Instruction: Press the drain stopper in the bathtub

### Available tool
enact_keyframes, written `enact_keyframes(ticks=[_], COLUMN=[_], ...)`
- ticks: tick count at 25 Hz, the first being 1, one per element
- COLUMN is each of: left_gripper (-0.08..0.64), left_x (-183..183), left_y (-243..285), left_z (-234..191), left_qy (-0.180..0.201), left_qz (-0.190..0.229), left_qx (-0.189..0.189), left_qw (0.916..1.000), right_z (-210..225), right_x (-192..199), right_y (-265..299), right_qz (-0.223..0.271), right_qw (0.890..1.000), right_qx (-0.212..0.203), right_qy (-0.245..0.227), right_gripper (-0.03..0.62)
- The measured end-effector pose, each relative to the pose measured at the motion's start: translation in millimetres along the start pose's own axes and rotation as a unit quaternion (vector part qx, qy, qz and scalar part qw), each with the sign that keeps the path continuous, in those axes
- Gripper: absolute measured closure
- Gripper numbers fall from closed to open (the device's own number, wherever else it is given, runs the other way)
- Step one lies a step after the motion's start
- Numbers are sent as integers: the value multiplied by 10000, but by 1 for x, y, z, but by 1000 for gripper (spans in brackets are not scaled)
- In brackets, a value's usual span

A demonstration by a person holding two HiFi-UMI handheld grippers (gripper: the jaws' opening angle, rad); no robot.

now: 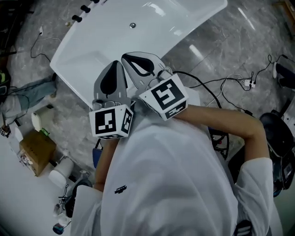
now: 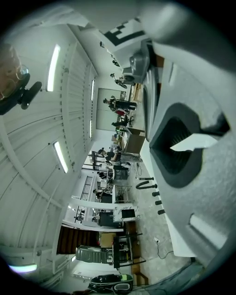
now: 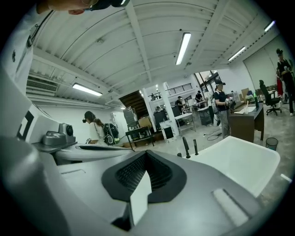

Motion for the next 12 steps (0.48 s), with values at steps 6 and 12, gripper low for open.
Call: enact_keyframes(ticks=[6, 12], left_gripper=[561, 561], left_x=[4, 4], left_y=[4, 15], left_z=[0, -17], left_qy=[15, -31], left_qz=[-30, -59], left_qx=[99, 192], left_qw=[9999, 9998], right_z=[-1, 2], right_x=[0, 0], right_y=[0, 20], right_qz=[68, 0], right_qw=[10000, 10000], right_qx=[-7, 42], right_qy=[4, 30], right_gripper=[592, 592])
Point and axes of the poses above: the fingertips, and each gripper's own axes: y forward along the fingers, z to its right, x out of its underside, the point moved 1 cm from there along -y, backward along the fingers, and after that the axes turned 11 degrees about -z, right-handed, at the moved point
